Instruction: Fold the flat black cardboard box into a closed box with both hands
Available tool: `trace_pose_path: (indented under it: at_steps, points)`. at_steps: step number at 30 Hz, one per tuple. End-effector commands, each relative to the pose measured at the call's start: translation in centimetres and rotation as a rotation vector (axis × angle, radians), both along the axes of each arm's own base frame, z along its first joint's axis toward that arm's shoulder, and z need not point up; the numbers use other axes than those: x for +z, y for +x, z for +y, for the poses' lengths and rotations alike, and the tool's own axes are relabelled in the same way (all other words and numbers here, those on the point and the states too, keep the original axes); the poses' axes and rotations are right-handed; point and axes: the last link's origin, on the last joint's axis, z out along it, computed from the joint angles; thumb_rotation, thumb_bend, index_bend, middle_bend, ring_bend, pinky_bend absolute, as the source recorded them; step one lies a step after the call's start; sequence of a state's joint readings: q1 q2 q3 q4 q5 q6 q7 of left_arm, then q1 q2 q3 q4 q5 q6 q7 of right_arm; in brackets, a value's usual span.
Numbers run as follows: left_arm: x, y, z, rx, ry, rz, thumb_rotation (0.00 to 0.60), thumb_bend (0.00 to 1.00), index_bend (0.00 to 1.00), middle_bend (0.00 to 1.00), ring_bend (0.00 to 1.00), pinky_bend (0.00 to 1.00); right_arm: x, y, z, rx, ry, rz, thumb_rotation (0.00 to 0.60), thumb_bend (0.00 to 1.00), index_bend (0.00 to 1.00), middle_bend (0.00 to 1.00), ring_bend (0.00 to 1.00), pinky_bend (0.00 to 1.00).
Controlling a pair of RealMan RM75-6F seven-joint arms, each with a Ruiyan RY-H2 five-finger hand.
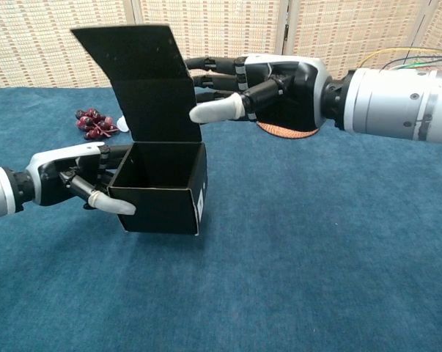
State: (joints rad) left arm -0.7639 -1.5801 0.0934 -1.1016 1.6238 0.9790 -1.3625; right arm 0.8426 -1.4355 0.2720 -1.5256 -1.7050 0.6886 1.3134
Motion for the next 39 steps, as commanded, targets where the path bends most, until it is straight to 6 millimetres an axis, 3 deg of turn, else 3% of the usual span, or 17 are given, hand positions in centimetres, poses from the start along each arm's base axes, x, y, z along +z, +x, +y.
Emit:
trace_pose_path:
  at_steps: [1,10,31,36,39]
  points:
    - [0.0,0.0,0.0,0.0,0.001,0.004,0.6,0.16,0.27,0.32,0.66,0.86,0.1,0.4,0.3,0.051,-0.014,0.027,0.6,0.0,0.0,0.0,0.0,0.09]
    - [0.2,-0.3,0.4,0.016,0.011,0.025,0.6,0.16,0.26,0.32,0.66,0.86,0.8,1.1,1.1,0.196,-0.029,0.16,0.6,0.0,0.0,0.0,0.0,0.09]
    - [-0.7,-0.6,0.7,0.036,0.055,0.079,0.6,0.16,0.25,0.32,0.66,0.86,0.5,3.1,1.3,0.281,-0.098,0.335,0.6,0.0,0.0,0.04,0.0,0.08]
    - [-0.9,-0.4,0.7,0.034,0.074,0.087,0.6,0.16,0.25,0.32,0.66,0.86,0.0,4.2,0.8,0.292,-0.142,0.351,0.6,0.0,0.0,0.07,0.04,0.08]
    - [-1.0,-0.2,0.6,0.033,0.083,0.089,0.6,0.16,0.25,0.32,0.66,0.86,-0.7,5.2,0.5,0.305,-0.17,0.375,0.6,0.0,0.0,0.1,0.08,0.14]
